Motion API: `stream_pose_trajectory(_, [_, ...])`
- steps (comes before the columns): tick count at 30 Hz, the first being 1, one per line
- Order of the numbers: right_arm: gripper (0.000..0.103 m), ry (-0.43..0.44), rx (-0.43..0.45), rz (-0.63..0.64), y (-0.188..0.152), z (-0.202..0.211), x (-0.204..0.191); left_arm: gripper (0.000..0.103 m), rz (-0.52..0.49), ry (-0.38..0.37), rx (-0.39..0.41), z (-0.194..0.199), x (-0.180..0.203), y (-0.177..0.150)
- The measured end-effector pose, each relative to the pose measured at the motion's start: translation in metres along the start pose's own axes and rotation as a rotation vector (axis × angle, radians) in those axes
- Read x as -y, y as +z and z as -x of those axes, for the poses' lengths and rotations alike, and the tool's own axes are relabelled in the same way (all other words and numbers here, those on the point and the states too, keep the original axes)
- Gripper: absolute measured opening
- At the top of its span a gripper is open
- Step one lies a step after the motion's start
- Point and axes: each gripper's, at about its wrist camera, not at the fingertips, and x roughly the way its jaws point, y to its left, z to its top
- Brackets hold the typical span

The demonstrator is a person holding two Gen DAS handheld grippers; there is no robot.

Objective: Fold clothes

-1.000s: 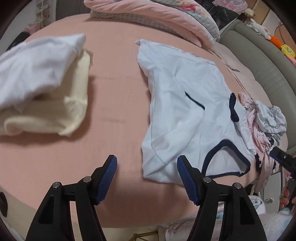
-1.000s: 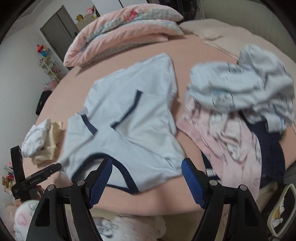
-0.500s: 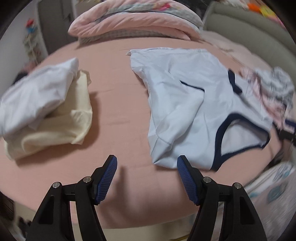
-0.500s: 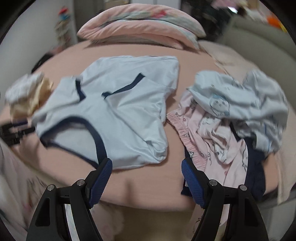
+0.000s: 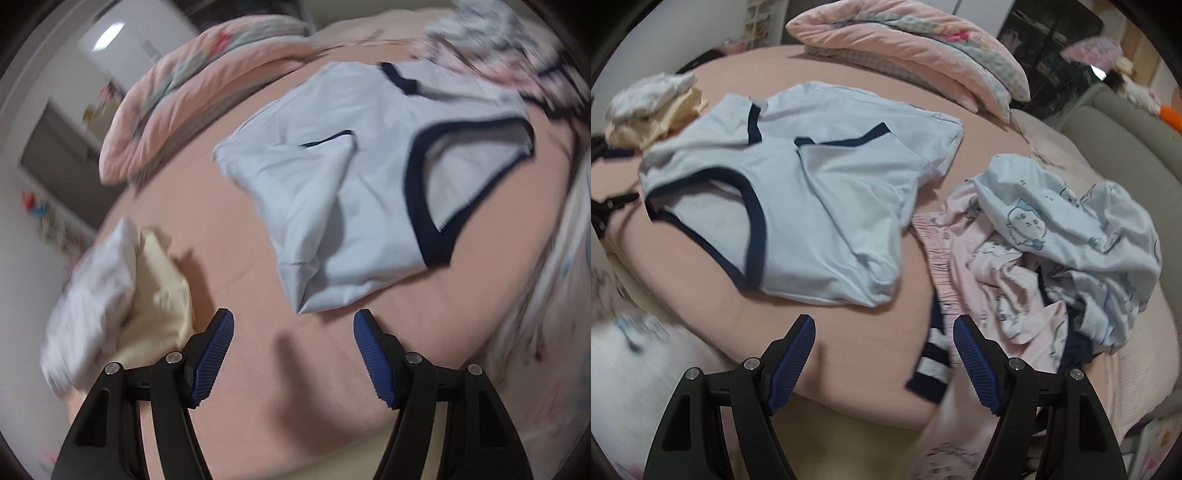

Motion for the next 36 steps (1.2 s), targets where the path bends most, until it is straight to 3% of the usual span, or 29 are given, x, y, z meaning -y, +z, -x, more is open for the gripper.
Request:
stream_pose_trajectory(8, [0.077, -0.067, 0.046, 0.249, -0.005, -0.004, -0.021, 0.067, -0.105, 0.044, 0.028, -0.014, 0.001, 0.008])
stream_pose_trajectory(17, [0.077, -0.216, 0.163, 0.573, -0.010, -0.021, -0.065, 0.072, -0.225, 0.110, 0.144, -0.023, 0.013, 0.007])
stream_pose_trajectory(22, [0.077, -0.218, 0.197, 0.658, -0.002, -0.029, -0.071, 0.072, -0.340, 0.094, 0.166, -0.019, 0.013, -0.001])
stream_pose_trajectory(27, [0.077, -0.243, 0.225, 0.782, -0.005, -0.031, -0.076, 0.072, -0.514, 0.133, 0.203, -0.011, 0.023, -0.016])
stream_pose_trajectory(32, [0.077, -0.281, 0.251, 0.866, -0.006, -0.036, -0.082, 0.073, -0.542, 0.095, 0.218, -0.015, 0.022, -0.011])
stream_pose_trajectory(36, [0.080, -0.303, 0.268, 0.857, 0.002, -0.044, -0.086, 0.082, -0.590, 0.084, 0.239, -0.016, 0.022, -0.009])
